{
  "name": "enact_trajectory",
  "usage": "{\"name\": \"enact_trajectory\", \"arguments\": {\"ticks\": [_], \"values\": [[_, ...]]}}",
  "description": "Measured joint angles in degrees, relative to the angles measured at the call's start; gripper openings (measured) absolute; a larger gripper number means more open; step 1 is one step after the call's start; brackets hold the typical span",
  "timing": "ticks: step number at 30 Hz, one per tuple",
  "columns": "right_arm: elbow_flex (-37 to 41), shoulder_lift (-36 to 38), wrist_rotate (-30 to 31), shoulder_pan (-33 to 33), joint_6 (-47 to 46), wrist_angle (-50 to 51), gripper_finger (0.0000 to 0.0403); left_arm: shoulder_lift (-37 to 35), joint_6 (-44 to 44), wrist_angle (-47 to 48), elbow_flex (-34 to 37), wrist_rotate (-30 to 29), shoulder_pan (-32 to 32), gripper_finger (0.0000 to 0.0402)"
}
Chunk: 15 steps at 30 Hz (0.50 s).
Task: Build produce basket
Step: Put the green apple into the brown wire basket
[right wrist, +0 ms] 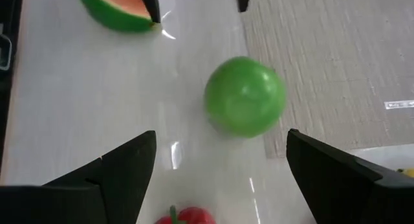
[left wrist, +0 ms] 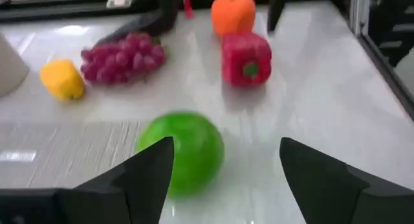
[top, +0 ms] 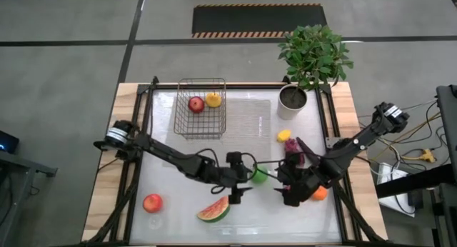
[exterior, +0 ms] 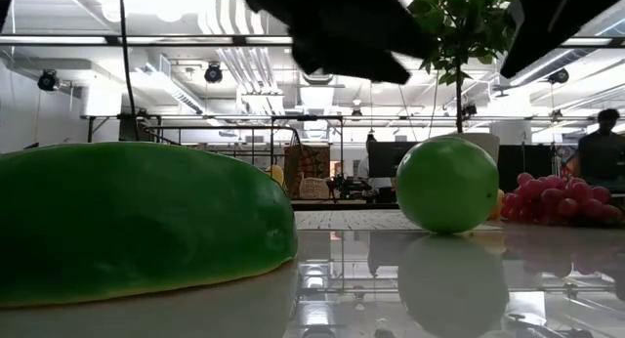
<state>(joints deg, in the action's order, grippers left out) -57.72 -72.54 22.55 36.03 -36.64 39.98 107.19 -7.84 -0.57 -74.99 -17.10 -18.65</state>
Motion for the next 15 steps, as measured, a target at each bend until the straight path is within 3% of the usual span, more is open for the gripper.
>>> {"name": "enact_trajectory", "arguments": {"ticks": [11,15], "values": [[0.4,-7.2,2.0,0.5,-5.9,-0.8,0.0327,0.8,0.5,0.4,1.3,-0.1,-0.3,0.0264],[0.4,-11.5,3.0,0.5,-2.0,-6.8,0.0328,-1.1,0.6,1.9,2.7,0.5,-0.8,0.0264]]}}
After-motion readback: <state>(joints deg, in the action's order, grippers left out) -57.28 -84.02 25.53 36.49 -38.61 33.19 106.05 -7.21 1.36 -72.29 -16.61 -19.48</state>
